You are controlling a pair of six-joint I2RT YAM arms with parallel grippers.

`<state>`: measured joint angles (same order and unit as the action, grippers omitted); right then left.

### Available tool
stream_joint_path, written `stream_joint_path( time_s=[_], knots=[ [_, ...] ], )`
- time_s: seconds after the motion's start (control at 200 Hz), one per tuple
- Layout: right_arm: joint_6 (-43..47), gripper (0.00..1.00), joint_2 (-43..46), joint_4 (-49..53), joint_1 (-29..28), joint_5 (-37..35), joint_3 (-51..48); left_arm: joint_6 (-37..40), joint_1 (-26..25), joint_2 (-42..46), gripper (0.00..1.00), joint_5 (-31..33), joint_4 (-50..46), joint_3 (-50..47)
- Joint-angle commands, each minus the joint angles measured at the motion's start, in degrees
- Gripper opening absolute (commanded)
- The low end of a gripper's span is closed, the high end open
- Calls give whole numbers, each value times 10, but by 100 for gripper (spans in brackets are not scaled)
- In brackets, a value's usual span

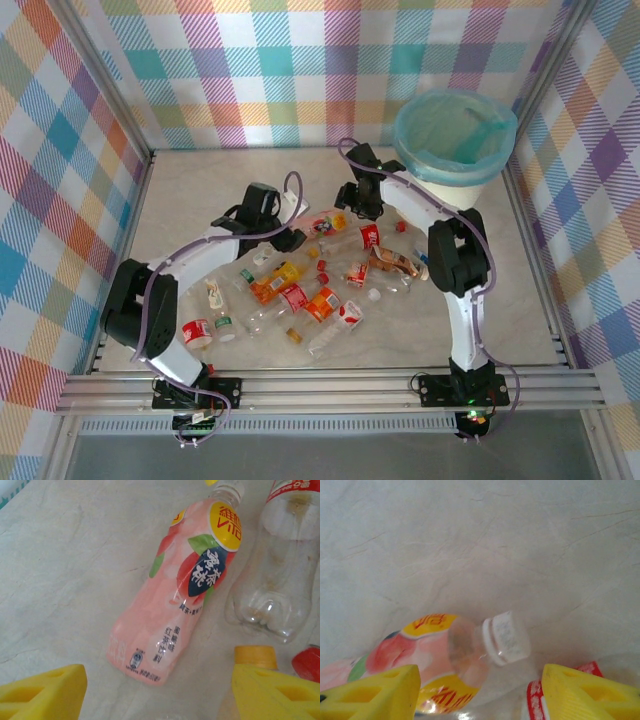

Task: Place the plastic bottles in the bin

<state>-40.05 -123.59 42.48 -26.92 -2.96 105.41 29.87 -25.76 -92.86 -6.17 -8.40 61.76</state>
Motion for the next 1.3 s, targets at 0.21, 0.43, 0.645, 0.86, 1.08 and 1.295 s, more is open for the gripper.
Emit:
stream_joint_path(
  time_s=[0.21,0.43,0.645,0.86,1.08,1.295],
  knots=[
    [-12,68,-62,12,9,65,56,20,-4,-87,70,-7,-2,61],
    [-23,70,-75,5,11,99,63,20,-4,-108,69,-5,-2,60],
    [-36,72,-76,-12,12,135,65,20,-4,-125,68,12,-6,63],
    [-54,73,-86,-26,12,173,83,17,-3,-153,68,33,-7,73],
    [-66,77,-97,-37,11,187,100,-6,-1,-175,67,55,-7,83],
    [-67,84,-117,-11,11,180,122,-38,9,-192,67,83,-21,98]
  ],
)
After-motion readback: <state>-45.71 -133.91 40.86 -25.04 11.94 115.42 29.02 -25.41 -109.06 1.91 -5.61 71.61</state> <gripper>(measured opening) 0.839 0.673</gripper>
